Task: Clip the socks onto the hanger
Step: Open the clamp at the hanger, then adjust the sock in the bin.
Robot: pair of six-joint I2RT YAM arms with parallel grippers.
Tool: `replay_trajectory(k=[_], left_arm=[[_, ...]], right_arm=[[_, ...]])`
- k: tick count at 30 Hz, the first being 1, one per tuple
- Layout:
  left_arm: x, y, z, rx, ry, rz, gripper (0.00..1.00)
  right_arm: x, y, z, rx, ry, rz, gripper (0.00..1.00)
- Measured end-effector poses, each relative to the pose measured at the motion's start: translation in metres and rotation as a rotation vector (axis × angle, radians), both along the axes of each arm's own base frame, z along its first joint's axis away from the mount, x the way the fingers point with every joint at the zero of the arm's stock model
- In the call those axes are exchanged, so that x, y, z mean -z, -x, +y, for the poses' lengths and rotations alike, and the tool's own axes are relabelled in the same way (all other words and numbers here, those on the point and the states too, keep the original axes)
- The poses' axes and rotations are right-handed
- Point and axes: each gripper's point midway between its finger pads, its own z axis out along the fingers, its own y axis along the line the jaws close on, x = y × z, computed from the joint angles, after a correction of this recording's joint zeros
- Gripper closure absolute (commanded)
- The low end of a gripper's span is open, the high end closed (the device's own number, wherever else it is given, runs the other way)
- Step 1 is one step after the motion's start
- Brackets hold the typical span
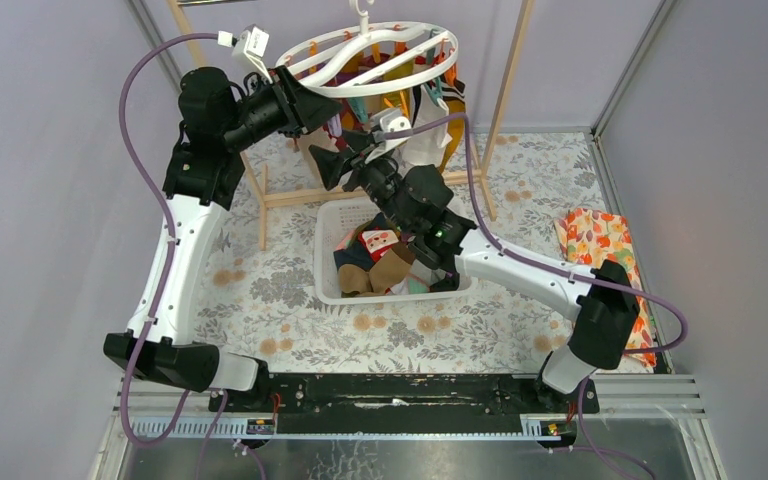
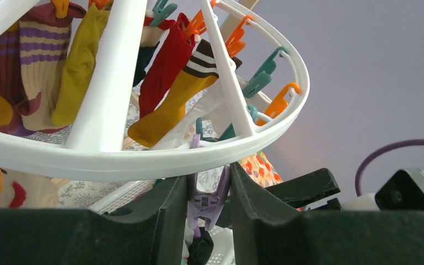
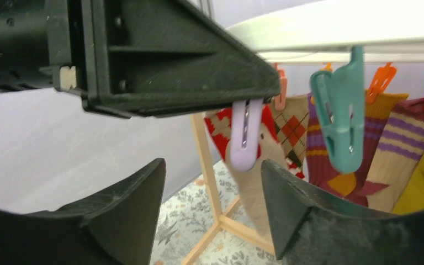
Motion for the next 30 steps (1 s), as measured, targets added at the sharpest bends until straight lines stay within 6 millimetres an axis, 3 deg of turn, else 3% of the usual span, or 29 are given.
replay_trajectory(k=[1, 2, 6, 11, 14, 16, 19, 25, 30], left_arm=[[0.000, 0.000, 0.000, -0.003, -0.001, -0.001, 1.00], [0.000, -0.001, 0.001, -0.004, -0.002, -0.003, 1.00], [0.001, -0.001, 0.002, -0.006, -0.011, -0.008, 1.00], [0.002, -0.004, 0.006, -0.018, -0.020, -0.013, 1.00], [0.003, -0.005, 0.010, -0.027, -0.026, -0.014, 1.00], [0.002, -0.006, 0.013, -0.033, -0.030, -0.017, 1.00], [0.002, -0.007, 0.015, -0.036, -0.035, -0.024, 1.00], [0.004, -0.006, 0.015, -0.029, -0.052, -0.027, 1.00], [0.006, -0.005, 0.015, -0.020, -0.061, -0.026, 1.00]], right_arm=[[0.002, 0.002, 0.002, -0.006, 0.002, 0.013, 0.02], [0.005, 0.003, 0.002, -0.010, 0.003, 0.030, 0.01], [0.010, 0.007, -0.013, -0.002, 0.010, 0.110, 0.00], [0.023, 0.017, -0.068, 0.000, 0.016, 0.223, 0.00], [0.030, 0.018, -0.091, 0.015, 0.031, 0.279, 0.05], [0.046, 0.021, -0.100, 0.019, 0.066, 0.333, 0.09], [0.089, 0.022, -0.106, 0.031, 0.147, 0.437, 0.14], [0.205, 0.014, -0.139, 0.141, 0.359, 0.704, 0.19], [0.266, -0.003, -0.162, 0.237, 0.461, 0.845, 0.25]])
